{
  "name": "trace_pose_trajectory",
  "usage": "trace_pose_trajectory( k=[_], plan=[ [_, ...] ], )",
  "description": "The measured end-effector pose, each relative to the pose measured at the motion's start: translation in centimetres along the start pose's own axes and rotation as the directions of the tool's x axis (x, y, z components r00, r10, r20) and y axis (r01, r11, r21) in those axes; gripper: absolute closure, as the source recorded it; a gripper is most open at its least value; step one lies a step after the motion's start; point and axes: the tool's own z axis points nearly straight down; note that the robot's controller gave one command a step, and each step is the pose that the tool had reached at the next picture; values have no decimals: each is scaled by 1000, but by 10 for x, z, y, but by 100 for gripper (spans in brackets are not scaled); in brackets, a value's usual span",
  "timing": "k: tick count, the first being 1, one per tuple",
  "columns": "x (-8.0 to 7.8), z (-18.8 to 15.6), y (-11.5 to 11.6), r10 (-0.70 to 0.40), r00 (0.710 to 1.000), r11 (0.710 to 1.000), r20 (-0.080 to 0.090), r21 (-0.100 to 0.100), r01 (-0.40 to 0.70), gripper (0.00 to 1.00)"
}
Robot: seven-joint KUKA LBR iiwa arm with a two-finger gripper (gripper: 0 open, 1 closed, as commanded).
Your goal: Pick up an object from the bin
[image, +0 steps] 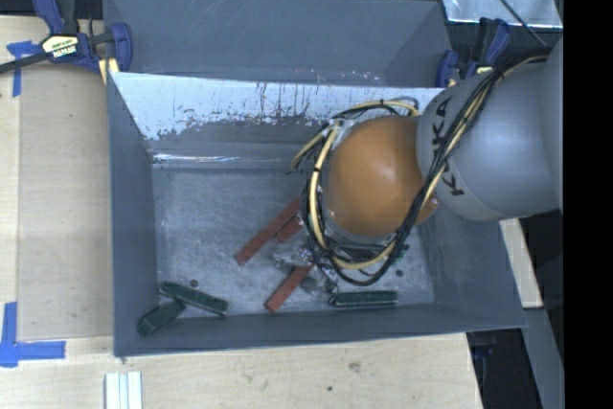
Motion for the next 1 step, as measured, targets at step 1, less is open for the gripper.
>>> trace_pose_trajectory(
  k=[1],
  plan=[
    [-1, -141, -1, -52, 999, 999, -1, -1, 52, 100]
  ],
)
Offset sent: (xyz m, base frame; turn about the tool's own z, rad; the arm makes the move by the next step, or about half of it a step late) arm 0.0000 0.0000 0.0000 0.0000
